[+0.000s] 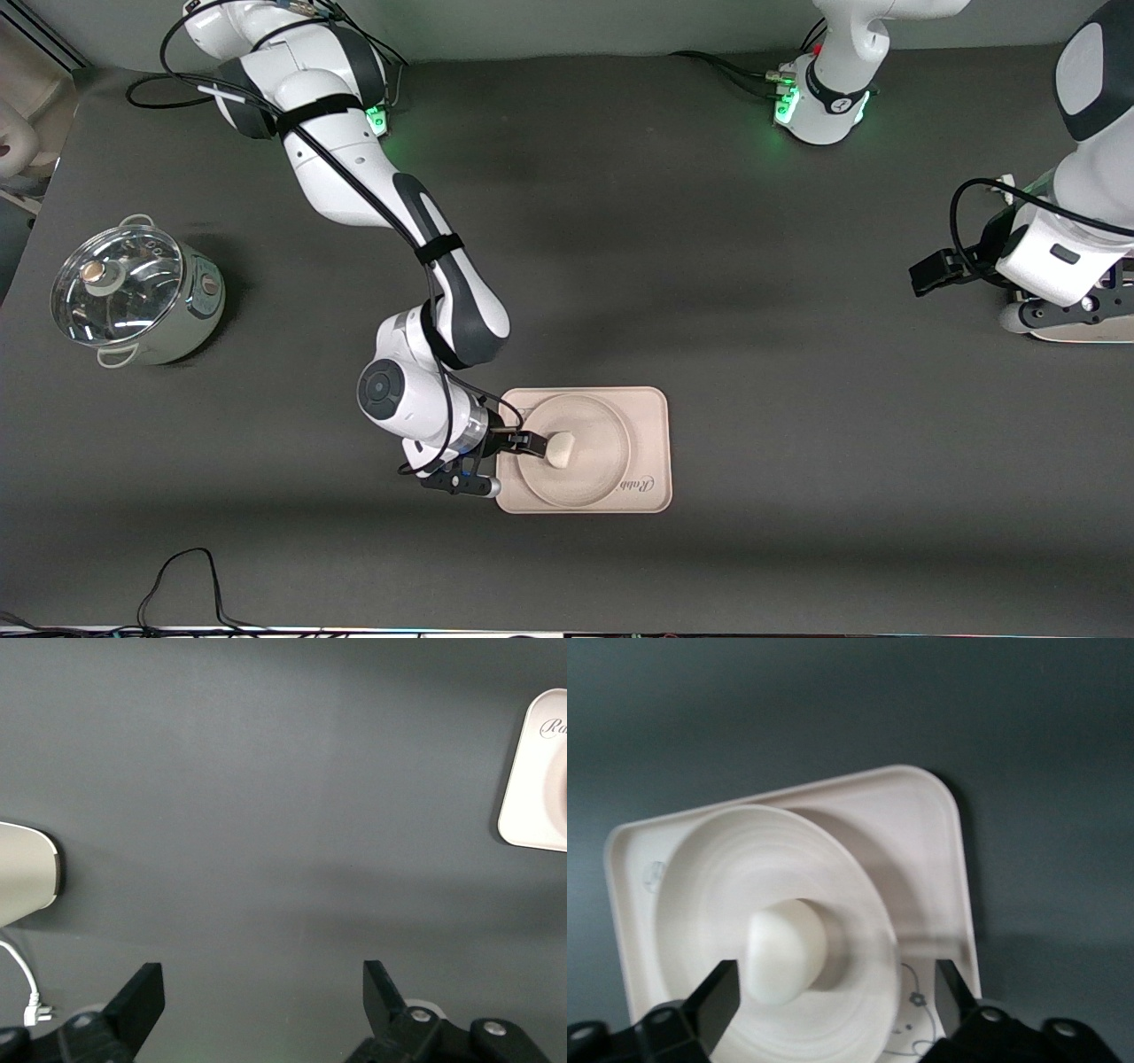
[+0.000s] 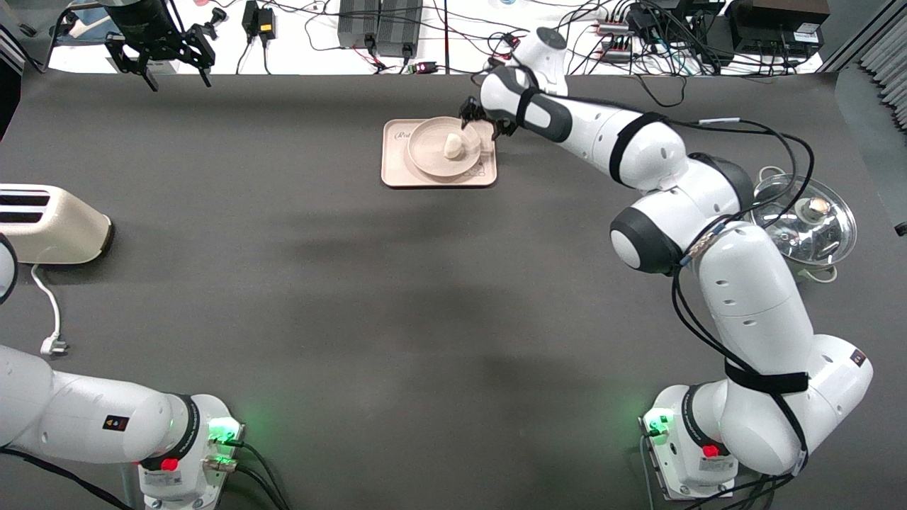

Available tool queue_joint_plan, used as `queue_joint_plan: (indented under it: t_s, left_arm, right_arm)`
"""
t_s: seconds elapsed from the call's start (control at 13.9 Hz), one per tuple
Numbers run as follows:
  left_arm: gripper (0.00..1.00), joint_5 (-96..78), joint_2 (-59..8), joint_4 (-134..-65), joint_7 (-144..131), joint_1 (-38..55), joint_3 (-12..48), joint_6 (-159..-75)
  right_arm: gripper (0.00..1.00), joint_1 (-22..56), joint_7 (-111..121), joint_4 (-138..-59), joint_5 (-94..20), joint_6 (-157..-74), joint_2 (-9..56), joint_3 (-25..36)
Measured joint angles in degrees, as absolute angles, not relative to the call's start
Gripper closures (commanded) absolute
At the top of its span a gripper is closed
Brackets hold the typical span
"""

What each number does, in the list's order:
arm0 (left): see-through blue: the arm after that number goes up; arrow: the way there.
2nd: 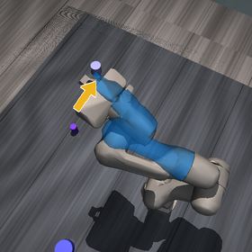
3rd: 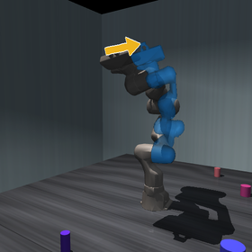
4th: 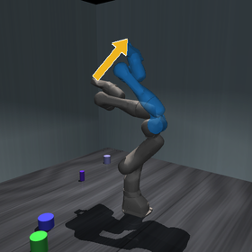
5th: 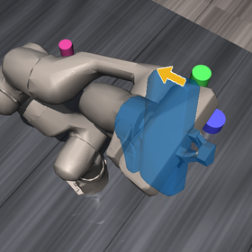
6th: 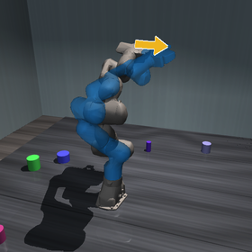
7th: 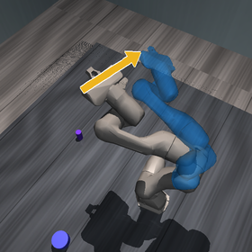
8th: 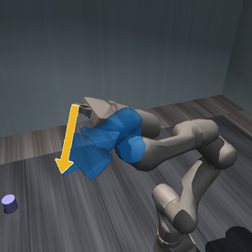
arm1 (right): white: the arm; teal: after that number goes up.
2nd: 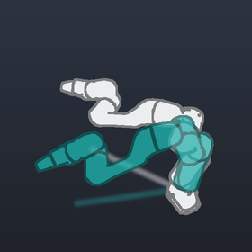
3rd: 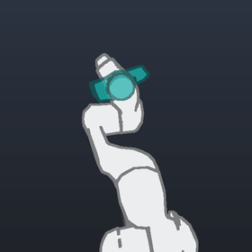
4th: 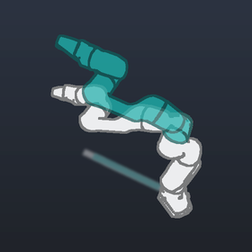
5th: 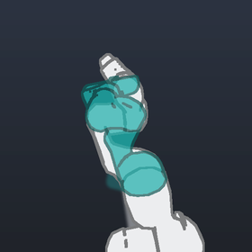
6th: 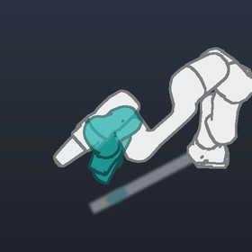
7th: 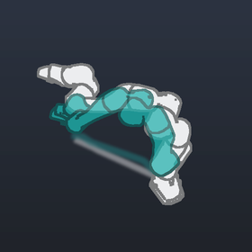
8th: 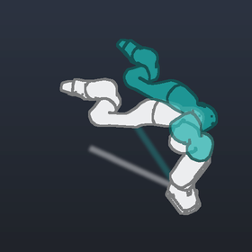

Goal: Place bun in plate and plate on tray

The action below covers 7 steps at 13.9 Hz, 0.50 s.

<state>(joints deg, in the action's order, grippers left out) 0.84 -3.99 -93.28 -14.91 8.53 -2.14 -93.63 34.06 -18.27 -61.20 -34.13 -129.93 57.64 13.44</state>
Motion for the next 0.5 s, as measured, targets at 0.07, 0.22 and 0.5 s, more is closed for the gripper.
queue_joint_plan:
  t_s: [0.07, 0.22, 0.5]
  left_arm:
    - [0.00, 0.8, -4.0, -93.3, -14.9, 8.6, -2.1, -93.6]
    - [0.00, 0.8, -4.0, -93.4, -15.0, 8.6, -2.1, -93.6]
    - [0.00, 0.8, -4.0, -93.4, -15.1, 8.8, -2.1, -93.7]
  right_arm:
    - [0.00, 34.0, -18.3, -61.4, -33.0, -129.0, 55.8, 13.6]
    - [0.00, 33.8, -18.4, -63.5, -30.2, -126.7, 50.8, 14.1]
    - [0.00, 33.4, -17.6, -72.3, -27.2, -117.2, 36.2, 18.7]
